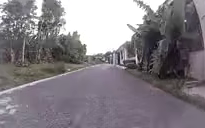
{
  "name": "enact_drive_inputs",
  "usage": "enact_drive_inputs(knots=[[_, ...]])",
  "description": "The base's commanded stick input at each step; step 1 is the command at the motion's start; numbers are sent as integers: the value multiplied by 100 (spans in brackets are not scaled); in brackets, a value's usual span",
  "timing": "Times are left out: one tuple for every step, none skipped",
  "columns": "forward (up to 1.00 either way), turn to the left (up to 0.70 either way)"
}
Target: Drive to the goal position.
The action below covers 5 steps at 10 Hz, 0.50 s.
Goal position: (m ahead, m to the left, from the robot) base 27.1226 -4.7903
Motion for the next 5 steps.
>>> enact_drive_inputs(knots=[[70, 0], [70, 0], [70, 0], [70, 0], [70, 0]])
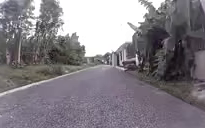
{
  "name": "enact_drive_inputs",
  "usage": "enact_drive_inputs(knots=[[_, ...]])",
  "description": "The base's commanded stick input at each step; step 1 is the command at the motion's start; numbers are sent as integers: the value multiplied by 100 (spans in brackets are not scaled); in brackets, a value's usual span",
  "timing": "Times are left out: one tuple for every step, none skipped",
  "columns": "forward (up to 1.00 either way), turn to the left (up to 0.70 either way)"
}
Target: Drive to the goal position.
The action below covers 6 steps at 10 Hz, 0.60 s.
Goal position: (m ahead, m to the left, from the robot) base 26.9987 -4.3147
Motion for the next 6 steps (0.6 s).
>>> enact_drive_inputs(knots=[[70, 0], [70, 0], [70, 0], [70, 0], [70, 0], [70, 0]])
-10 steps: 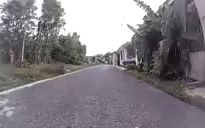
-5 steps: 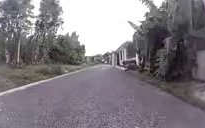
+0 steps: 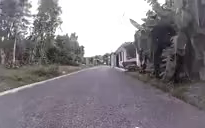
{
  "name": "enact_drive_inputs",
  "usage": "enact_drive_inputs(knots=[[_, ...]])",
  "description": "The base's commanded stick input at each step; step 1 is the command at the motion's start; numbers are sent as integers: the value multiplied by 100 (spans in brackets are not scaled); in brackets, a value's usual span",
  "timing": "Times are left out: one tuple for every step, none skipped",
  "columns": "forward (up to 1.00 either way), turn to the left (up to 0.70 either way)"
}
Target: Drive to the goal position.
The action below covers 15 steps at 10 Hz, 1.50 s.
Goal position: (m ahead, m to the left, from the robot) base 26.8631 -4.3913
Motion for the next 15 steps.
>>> enact_drive_inputs(knots=[[70, 0], [70, 0], [70, 0], [70, 0], [70, 0], [70, 0], [70, 0], [70, 0], [70, 0], [70, 0], [70, 0], [70, 0], [70, 0], [70, 0], [70, 0]])
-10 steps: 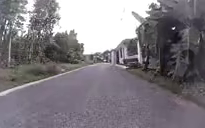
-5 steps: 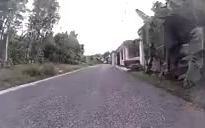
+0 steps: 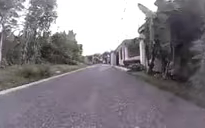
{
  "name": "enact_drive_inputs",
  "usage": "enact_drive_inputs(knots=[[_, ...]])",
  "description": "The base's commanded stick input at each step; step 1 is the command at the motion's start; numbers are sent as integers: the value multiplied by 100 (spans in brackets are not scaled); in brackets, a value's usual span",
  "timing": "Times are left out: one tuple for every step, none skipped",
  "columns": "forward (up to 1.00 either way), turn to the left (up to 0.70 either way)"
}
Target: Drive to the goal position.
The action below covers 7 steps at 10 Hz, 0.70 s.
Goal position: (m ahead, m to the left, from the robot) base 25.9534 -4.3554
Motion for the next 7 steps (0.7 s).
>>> enact_drive_inputs(knots=[[70, 0], [70, 0], [70, 0], [70, 0], [70, 0], [70, 0], [70, 0]])
